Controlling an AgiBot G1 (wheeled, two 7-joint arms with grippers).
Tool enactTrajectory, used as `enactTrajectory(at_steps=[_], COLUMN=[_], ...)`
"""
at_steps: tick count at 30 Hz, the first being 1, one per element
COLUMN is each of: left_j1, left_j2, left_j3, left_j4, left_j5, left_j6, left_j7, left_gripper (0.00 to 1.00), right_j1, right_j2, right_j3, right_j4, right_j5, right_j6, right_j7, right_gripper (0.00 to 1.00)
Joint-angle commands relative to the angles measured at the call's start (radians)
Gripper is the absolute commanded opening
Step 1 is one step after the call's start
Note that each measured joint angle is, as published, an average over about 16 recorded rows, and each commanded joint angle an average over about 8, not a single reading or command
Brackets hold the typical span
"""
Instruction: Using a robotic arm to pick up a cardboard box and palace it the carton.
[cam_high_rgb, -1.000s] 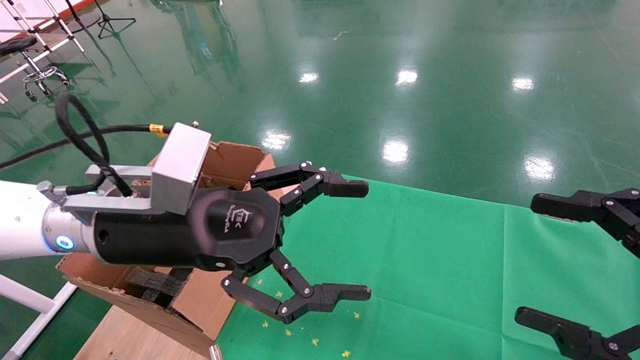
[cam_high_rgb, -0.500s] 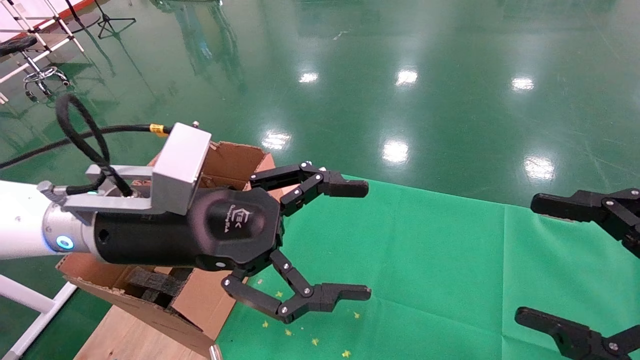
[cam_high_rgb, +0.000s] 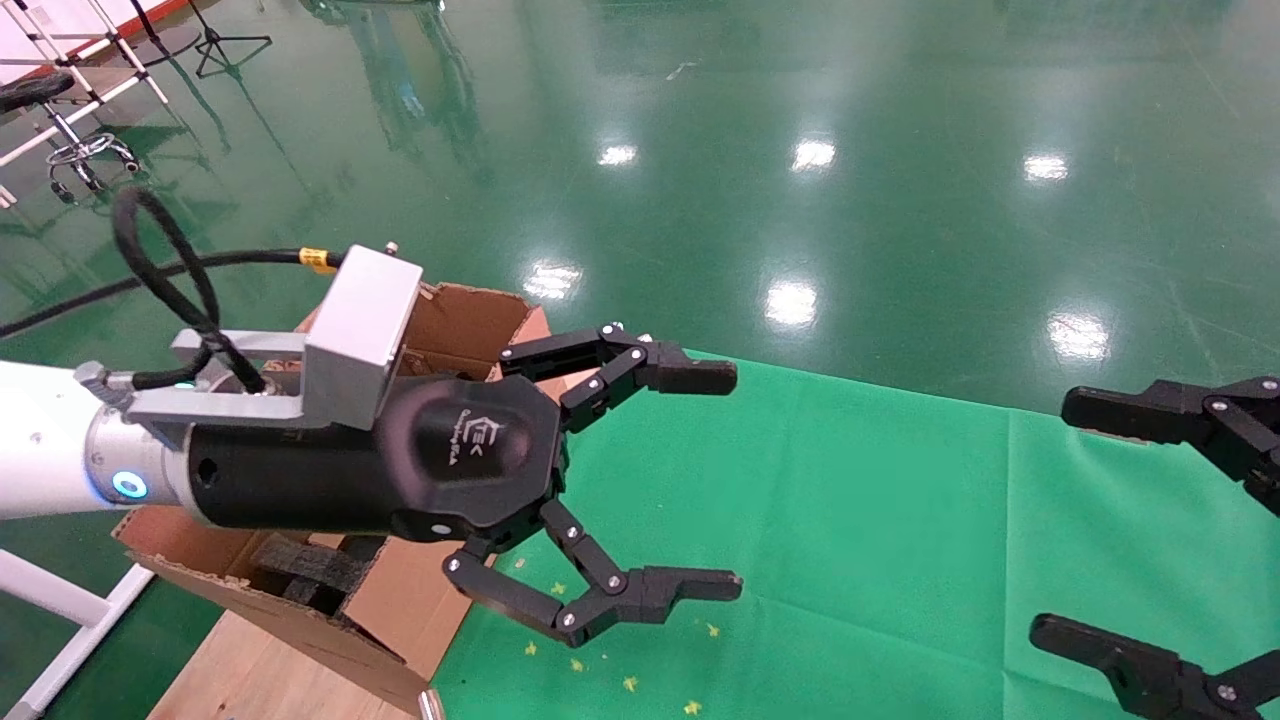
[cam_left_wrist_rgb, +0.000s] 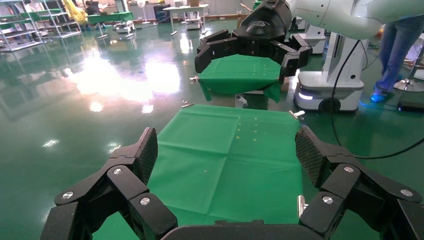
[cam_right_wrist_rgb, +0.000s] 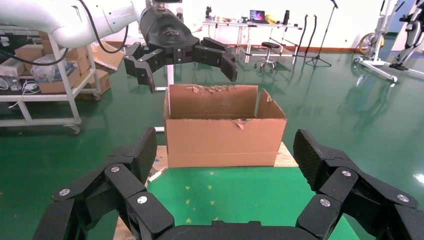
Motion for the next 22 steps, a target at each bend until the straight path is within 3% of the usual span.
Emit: enactTrajectory(at_steps=[1,22], left_j1=[0.0,0.0], left_j2=[0.0,0.0], left_j3=[0.0,0.0], left_j4=[0.0,0.0], left_j5=[0.0,0.0], left_j6=[0.0,0.0], left_j7=[0.0,0.0], left_gripper=[1.0,1.0], right_j1=[0.0,0.0], right_j2=[0.0,0.0], right_j3=[0.0,0.0], right_j4=[0.0,0.0], right_j5=[0.0,0.0], right_j6=[0.0,0.0], right_j7=[0.0,0.0], right_gripper=[1.0,1.0])
